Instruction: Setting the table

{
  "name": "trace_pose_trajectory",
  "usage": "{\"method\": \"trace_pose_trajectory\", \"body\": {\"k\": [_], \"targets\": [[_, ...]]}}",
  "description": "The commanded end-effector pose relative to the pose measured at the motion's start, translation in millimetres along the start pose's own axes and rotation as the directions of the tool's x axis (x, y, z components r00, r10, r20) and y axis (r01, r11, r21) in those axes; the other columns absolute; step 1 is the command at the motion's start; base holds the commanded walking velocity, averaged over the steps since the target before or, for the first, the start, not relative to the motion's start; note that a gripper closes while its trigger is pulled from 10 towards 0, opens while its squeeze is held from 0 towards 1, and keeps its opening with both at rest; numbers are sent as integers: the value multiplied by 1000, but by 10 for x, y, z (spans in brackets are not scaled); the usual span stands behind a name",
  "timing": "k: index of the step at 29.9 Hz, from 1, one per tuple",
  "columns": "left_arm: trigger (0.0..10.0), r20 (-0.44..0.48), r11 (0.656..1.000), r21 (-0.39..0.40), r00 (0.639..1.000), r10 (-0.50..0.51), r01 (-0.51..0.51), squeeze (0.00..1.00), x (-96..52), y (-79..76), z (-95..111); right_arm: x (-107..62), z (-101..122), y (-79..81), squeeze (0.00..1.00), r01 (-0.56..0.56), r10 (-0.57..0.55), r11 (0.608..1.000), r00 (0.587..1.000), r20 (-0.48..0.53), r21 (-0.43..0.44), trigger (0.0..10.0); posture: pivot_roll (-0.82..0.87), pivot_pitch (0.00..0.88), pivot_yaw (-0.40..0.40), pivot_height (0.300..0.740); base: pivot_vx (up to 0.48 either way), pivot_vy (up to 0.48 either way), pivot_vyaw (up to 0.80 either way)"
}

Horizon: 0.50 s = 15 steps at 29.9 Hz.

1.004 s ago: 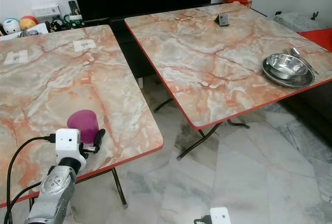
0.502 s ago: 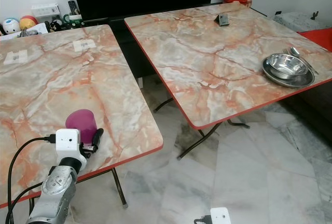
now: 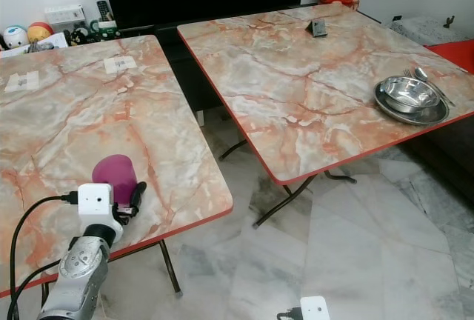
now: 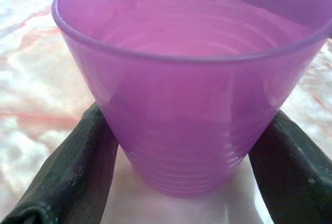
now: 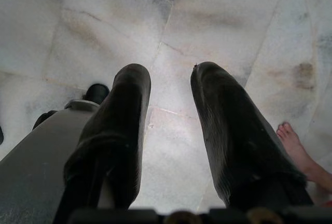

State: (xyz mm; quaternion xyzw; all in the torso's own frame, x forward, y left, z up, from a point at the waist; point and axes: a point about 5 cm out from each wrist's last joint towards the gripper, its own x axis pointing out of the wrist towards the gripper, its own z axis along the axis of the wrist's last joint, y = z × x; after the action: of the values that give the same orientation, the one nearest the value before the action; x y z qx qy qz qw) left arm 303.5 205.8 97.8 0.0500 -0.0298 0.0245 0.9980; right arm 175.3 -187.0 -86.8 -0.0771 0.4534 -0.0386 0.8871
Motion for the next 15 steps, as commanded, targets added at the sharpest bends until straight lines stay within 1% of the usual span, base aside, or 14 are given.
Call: {"method": "trace_pose_trajectory", "body": {"k": [1, 3, 5, 6, 8, 9, 10, 11, 12, 14, 15], "targets": [[0, 54, 999, 49, 999, -4, 2, 0, -18, 79, 107, -11, -59, 0, 0, 5, -5, 1000, 1000, -19, 8, 10000, 44, 103, -25, 740, 0, 0, 0], [0, 82, 995, 95, 997, -6, -2, 0, -80, 211, 176, -12, -62, 0, 0, 6, -6, 1000, 1000, -19, 10, 10000, 44, 101, -21, 740, 0, 0, 0], [0, 90, 993, 118, 996, -1, -9, 0, -121, 292, 198, -12, -64, -1, 0, 7, -6, 1000, 1000, -20, 10, 10000, 47, 97, -20, 740, 0, 0, 0], [0, 96, 991, 132, 995, -4, -9, 0, -167, 363, 215, -13, -66, -3, 0, 6, -6, 1000, 1000, -20, 10, 10000, 48, 92, -20, 740, 0, 0, 0], [0, 98, 991, 136, 995, -11, -3, 0, -192, 388, 223, -13, -67, -5, 0, 6, -6, 1000, 1000, -20, 9, 10000, 47, 90, -20, 740, 0, 0, 0], [2314, 100, 989, 148, 995, -28, 13, 0, -215, 392, 232, -13, -67, -7, 0, 6, -5, 1000, 1000, -20, 8, 10000, 47, 88, -21, 740, 0, 0, 0], [8510, 97, 985, 168, 994, -59, 42, 0, -257, 389, 238, -13, -69, -13, 0, 6, -6, 1000, 1000, -20, 6, 10000, 47, 84, -21, 740, 0, 0, 0], [8510, 97, 985, 168, 994, -59, 42, 0, -257, 389, 238, -13, -69, -13, 0, 6, -6, 1000, 1000, -20, 6, 10000, 47, 84, -21, 740, 0, 0, 0], [10000, 90, 980, 188, 992, -83, 65, 0, -288, 373, 231, -13, -68, -22, 0, 7, -7, 1000, 1000, -20, 4, 10000, 51, 81, -23, 740, 0, 0, 0], [10000, 89, 980, 185, 992, -88, 70, 0, -300, 355, 221, -12, -67, -33, 0, 9, -9, 1000, 1000, -19, 2, 10000, 54, 76, -27, 740, 0, 0, 0], [10000, 87, 984, 165, 993, -81, 66, 0, -304, 342, 210, -12, -65, -39, 0, 11, -11, 1000, 1000, -17, -1, 10000, 55, 75, -28, 740, 0, 0, 0]]}}
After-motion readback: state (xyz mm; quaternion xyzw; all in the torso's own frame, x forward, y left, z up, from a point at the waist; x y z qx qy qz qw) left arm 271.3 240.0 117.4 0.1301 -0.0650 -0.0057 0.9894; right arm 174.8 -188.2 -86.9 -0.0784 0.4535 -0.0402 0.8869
